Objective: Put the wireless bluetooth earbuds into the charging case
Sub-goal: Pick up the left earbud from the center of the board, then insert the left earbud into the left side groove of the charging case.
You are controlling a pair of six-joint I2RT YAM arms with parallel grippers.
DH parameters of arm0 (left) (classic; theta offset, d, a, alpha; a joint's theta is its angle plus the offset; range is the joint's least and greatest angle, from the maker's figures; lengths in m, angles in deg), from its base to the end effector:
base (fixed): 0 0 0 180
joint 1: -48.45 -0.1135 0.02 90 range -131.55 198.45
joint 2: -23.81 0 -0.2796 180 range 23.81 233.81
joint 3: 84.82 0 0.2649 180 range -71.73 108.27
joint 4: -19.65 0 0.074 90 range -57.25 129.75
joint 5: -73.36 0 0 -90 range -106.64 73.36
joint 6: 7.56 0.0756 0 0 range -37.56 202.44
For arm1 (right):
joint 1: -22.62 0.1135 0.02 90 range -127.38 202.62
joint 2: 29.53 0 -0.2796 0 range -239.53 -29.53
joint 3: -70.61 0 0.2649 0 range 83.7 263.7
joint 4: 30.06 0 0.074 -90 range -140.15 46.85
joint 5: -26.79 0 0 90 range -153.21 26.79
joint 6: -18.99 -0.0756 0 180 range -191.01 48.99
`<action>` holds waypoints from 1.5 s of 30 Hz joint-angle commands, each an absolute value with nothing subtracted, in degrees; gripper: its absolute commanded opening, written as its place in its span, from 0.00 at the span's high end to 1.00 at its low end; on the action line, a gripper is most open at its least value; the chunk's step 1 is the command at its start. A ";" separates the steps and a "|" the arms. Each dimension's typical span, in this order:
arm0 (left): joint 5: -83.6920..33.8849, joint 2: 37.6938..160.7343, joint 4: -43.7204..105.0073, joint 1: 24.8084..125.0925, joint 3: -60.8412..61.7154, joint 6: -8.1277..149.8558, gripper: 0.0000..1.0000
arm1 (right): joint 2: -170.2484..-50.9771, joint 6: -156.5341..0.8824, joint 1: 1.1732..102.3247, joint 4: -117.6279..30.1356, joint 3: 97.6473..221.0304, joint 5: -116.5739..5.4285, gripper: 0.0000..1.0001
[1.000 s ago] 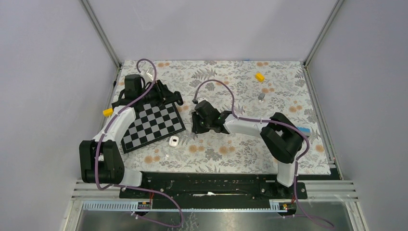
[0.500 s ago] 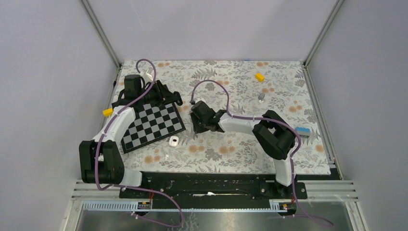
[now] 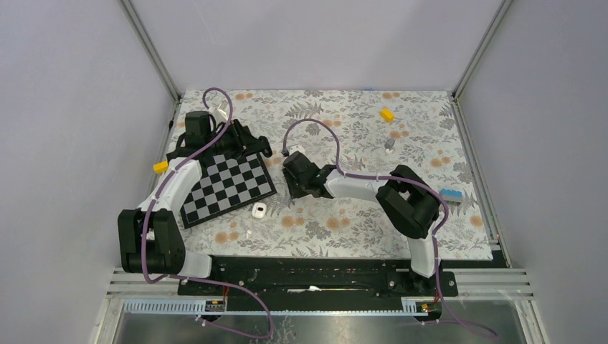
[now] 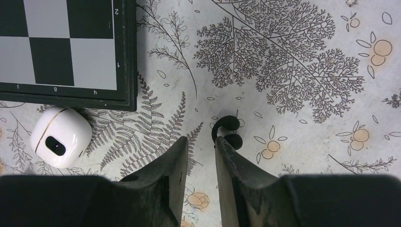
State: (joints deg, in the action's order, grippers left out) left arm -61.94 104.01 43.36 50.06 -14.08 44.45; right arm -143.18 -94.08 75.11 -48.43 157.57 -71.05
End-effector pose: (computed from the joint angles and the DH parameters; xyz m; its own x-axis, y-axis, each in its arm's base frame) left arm 0.3385 -0.0633 0.2759 -0.8093 -0.4104 -0.4203 0.1477 0.5504 -0.8217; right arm 0.2968 0.3697 0.1452 -0.6815 -0.2503 -0.6877 -0.5001 0.8453 0.1880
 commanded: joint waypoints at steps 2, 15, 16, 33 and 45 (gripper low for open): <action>-62.99 103.28 39.61 49.77 -12.82 43.96 1.00 | -142.11 -90.67 74.83 -50.83 158.40 -78.85 0.64; -63.74 103.48 38.81 49.86 -13.02 43.42 1.00 | -142.46 -88.96 74.83 -52.10 158.76 -81.78 0.71; -63.81 103.55 38.80 49.86 -13.02 43.34 1.00 | -142.47 -88.78 74.83 -52.18 158.76 -81.91 0.73; -66.82 106.89 34.60 57.44 -14.20 44.23 1.00 | -127.18 -94.27 73.33 -52.45 151.22 -86.41 1.00; -77.88 112.94 37.48 66.45 -7.82 47.99 1.00 | -100.56 -80.61 69.44 -45.27 137.24 -73.49 1.00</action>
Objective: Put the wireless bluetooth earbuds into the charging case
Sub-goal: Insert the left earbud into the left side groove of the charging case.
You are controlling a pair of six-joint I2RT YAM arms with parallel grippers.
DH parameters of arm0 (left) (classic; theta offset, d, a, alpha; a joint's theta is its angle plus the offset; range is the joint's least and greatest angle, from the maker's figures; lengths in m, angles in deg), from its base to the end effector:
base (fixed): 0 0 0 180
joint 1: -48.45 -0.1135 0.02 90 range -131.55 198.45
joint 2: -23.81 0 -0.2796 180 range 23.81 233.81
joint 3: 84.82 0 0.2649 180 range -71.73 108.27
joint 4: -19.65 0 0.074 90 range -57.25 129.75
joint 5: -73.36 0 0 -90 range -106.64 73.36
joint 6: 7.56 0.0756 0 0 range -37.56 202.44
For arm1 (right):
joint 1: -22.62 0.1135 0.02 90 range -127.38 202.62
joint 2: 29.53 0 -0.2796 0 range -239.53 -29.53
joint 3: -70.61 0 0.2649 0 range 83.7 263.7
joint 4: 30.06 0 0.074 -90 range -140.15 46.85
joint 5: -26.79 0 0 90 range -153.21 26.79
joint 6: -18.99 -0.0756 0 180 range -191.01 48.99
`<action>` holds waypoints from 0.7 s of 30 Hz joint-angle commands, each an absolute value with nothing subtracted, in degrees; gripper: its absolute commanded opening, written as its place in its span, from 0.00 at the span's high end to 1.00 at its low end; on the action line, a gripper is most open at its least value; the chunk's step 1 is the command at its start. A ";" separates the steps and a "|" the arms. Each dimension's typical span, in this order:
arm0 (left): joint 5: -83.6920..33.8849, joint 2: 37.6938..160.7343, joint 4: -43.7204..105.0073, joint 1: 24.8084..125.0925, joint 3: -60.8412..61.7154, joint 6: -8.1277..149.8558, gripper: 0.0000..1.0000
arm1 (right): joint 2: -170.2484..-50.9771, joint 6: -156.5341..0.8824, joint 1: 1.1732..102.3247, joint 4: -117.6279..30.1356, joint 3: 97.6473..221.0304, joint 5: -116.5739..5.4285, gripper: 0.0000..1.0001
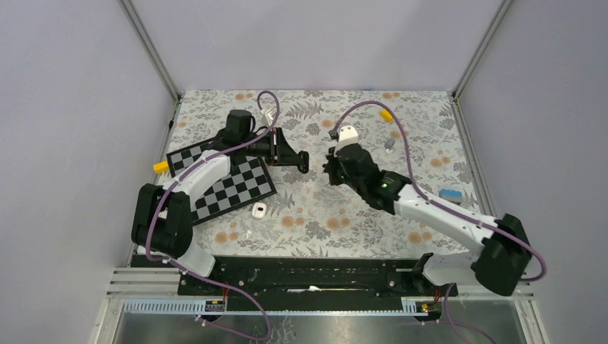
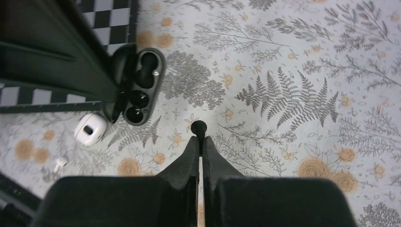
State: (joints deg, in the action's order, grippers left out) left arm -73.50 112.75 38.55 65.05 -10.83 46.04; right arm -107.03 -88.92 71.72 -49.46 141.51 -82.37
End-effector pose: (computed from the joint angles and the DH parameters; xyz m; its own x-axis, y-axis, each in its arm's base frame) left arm 0.3332 -0.1654 0.2605 -0.9178 -0.0649 -0.3917 0.3453 0.3562 -0.8682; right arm 0.2501 0.2508 0.2923 -0.4333 -0.0565 -0.8995 -0.4073 0.9026 0.1395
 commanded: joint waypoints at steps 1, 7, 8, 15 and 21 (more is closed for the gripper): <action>-78.15 113.19 37.49 66.74 -7.98 47.56 1.00 | -98.60 -78.64 68.78 -44.84 135.93 -71.09 1.00; -85.74 118.40 35.75 66.95 -7.76 39.37 1.00 | -90.00 -68.06 65.73 -48.61 133.21 -63.97 1.00; -85.66 118.54 35.89 67.03 -7.69 39.04 1.00 | -89.35 -67.18 64.92 -49.81 133.41 -61.92 1.00; -81.66 119.51 46.15 68.31 -2.93 46.78 1.00 | -82.87 -53.46 63.65 -44.80 125.10 -46.88 1.00; -83.87 123.96 57.12 68.65 -3.41 56.52 1.00 | -86.82 -42.19 63.66 -41.51 124.52 -40.84 1.00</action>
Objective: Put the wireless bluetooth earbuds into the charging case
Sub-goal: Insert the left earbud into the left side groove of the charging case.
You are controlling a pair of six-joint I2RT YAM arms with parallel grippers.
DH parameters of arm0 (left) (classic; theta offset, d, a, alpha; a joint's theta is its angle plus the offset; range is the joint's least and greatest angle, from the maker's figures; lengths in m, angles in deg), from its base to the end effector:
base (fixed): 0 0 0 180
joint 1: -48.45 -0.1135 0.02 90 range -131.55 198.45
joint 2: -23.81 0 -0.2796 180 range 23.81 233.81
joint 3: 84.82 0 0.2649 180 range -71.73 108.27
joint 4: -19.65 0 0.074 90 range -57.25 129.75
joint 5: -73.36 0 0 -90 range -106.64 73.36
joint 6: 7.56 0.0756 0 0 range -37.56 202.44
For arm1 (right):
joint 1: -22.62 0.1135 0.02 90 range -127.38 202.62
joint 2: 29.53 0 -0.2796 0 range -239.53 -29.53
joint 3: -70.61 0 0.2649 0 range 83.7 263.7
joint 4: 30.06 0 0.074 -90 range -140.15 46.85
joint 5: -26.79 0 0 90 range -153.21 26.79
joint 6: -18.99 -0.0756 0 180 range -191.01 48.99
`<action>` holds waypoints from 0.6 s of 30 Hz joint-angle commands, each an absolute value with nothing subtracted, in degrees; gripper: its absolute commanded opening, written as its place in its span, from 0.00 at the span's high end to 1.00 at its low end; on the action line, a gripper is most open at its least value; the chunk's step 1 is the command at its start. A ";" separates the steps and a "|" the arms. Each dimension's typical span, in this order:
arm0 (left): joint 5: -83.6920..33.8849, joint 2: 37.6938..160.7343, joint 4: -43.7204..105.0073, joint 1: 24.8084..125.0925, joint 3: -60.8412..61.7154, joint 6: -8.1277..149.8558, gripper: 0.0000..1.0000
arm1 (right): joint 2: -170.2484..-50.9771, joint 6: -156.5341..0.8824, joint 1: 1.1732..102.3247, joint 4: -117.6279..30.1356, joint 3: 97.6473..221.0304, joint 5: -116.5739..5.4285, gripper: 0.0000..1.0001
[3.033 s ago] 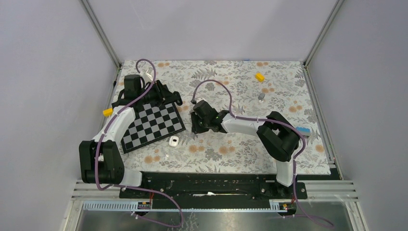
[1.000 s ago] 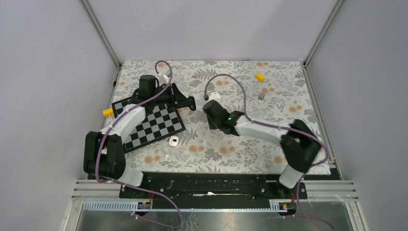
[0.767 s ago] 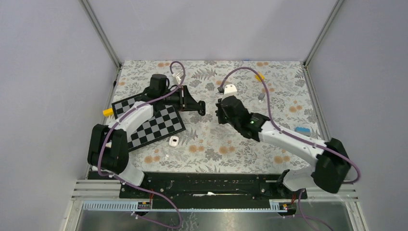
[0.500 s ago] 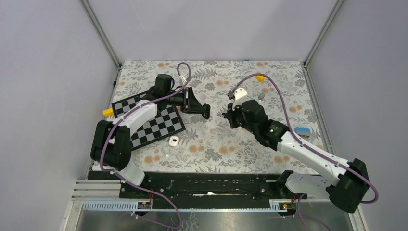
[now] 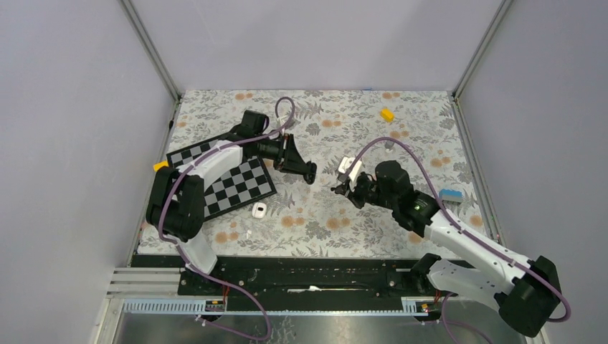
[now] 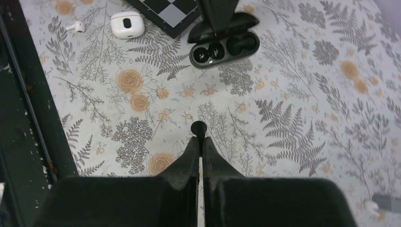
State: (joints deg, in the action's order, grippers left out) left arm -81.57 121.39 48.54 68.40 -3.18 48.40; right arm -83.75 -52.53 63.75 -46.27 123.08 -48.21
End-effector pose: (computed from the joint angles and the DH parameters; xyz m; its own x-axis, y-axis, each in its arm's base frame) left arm 0.3402 -0.1963 0.2432 -0.9681 0.0991 -0.2302 0.2492 0.2831 -0.9262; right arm 0.1838 0.1865 0.2869 0.0399 -0.3716 -0.9275 -0.8521 0.4721 -0.2258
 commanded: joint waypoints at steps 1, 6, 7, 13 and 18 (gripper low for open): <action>-83.38 124.91 59.05 68.66 -3.51 58.59 1.00 | -87.98 -40.85 63.62 -41.51 125.15 -39.97 1.00; -82.14 128.17 64.35 70.01 -2.15 62.23 1.00 | -90.27 -37.82 63.66 -42.81 125.91 -33.43 1.00; -81.19 129.05 66.18 70.75 -1.06 63.64 1.00 | -90.14 -36.97 63.67 -42.80 125.47 -33.44 1.00; -85.33 136.39 72.62 73.39 5.48 72.15 1.00 | -90.80 -32.68 63.95 -48.81 126.13 -33.75 1.00; -88.80 142.83 89.31 76.34 15.43 92.00 1.00 | -88.84 -29.07 64.25 -51.40 125.77 -32.86 1.00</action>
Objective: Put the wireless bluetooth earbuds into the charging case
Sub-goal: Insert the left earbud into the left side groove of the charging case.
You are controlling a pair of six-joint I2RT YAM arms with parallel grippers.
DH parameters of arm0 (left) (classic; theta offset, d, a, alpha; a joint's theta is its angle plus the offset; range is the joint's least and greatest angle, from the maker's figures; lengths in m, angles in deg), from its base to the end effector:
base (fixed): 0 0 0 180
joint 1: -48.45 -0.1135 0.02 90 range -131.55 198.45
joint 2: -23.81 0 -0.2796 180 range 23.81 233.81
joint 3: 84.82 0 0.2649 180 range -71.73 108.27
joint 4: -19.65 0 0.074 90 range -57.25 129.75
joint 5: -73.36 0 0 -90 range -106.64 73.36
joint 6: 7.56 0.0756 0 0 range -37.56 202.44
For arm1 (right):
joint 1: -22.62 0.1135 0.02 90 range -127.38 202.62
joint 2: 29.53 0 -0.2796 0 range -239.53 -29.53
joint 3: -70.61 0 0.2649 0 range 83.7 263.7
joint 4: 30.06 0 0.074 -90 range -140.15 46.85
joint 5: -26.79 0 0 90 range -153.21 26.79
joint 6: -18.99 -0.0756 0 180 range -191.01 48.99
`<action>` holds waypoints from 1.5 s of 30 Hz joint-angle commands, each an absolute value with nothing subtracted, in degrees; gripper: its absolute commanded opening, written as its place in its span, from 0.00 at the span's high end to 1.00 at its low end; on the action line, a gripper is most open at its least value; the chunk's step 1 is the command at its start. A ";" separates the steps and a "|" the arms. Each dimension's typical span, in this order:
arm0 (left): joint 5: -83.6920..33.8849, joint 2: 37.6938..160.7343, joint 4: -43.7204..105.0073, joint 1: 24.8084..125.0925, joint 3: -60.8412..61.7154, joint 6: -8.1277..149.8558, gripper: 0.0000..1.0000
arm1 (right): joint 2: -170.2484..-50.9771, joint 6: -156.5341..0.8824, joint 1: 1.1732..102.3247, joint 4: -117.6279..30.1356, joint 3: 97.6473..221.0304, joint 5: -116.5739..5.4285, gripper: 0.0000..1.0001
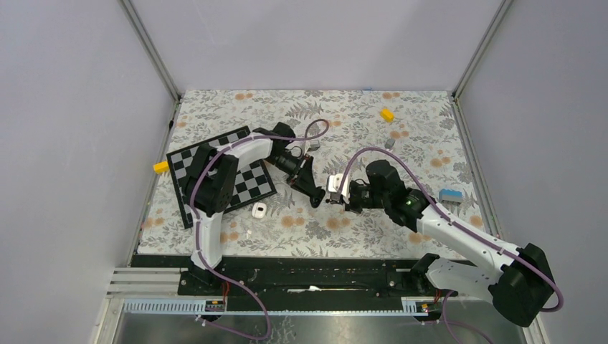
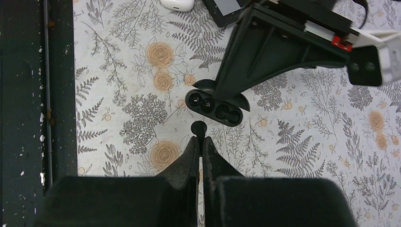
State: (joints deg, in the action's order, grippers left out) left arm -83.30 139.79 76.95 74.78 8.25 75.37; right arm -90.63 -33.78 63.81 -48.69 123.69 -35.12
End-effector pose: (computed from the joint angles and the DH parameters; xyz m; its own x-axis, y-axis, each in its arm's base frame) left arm 0.3314 -0.2415 0.1593 -0.9153 0.3986 -0.0574 0.2045 0.3375 -0.9188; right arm 0.1819 0.2065 0.2582 0.2744 -0.4692 -0.8394 -0.9190 0.1292 -0.3726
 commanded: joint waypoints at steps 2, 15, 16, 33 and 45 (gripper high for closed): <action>-89.54 145.16 93.39 77.21 17.81 96.83 1.00 | -88.61 -27.40 64.64 -53.16 126.51 -32.44 1.00; -85.86 148.83 94.31 78.23 19.07 96.17 1.00 | -97.89 -15.59 69.68 -66.20 133.77 -36.33 1.00; -85.52 148.63 94.06 78.25 18.80 95.71 1.00 | -97.97 -13.78 70.13 -66.26 133.34 -36.07 1.00; -84.82 145.39 92.23 78.58 16.65 93.89 1.00 | -97.20 -3.97 75.26 -52.62 124.71 -44.72 1.00; -85.28 145.07 92.19 78.95 16.17 94.47 1.00 | -102.48 -0.08 76.90 -50.95 126.86 -44.99 1.00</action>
